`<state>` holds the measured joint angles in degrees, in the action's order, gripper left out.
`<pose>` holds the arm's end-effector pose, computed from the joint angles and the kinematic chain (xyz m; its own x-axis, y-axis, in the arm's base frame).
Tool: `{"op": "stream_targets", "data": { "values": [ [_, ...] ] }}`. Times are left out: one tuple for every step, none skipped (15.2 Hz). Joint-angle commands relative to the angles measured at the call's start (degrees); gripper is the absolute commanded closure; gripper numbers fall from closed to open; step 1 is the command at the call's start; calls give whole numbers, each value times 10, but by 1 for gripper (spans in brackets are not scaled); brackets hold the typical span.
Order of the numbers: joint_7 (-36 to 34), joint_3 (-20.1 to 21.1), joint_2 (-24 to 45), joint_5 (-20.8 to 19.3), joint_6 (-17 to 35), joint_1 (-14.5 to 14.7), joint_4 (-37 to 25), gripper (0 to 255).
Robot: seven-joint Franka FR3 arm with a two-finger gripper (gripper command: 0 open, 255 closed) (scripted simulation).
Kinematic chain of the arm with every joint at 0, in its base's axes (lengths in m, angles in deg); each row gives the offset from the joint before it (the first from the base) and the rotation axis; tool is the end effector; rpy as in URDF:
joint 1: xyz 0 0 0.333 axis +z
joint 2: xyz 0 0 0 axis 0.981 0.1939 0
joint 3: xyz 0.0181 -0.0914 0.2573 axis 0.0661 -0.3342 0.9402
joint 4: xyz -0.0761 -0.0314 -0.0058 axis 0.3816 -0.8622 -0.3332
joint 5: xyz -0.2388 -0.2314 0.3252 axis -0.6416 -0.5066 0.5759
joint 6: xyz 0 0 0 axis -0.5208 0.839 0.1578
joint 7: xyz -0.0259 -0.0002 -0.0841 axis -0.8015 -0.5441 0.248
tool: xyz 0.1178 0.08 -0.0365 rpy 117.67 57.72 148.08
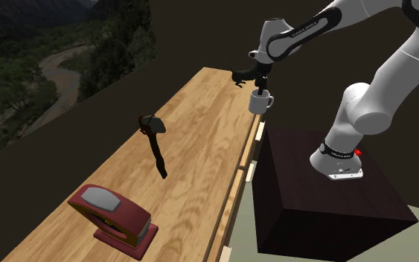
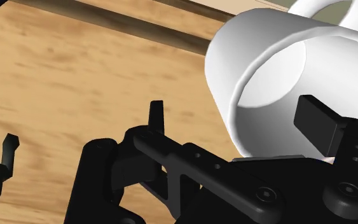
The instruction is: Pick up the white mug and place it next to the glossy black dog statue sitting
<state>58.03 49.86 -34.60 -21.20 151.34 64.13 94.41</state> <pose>0.3838 -0.3432 0.2453 0.9995 0.0234 0.0200 0.0233 -0.9997 0.0052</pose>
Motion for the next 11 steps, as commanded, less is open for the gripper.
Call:
{"op": "stream_targets", "data": {
  "values": [
    [-6,6,-20,-6,-33,-2,-13,0],
    [-9,10,-32,-9,-54,-3,-23,0],
    [-11,13,-40,-10,-71,-4,-32,0],
    [-11,13,-40,-10,-71,-4,-32,0],
    [-11,13,-40,-10,-71,-4,-32,0],
    [-11,13,-40,-10,-71,-4,-32,0],
    [-11,13,-40,-10,-71,-4,-32,0],
    [-11,13,-40,-10,-71,-4,-32,0],
    [-11,13,-40,-10,-71,-4,-32,0],
    [-11,13,-40,-10,-71,-4,-32,0],
    [-11,13,-40,-10,-71,-4,-32,0]
  ]
}}
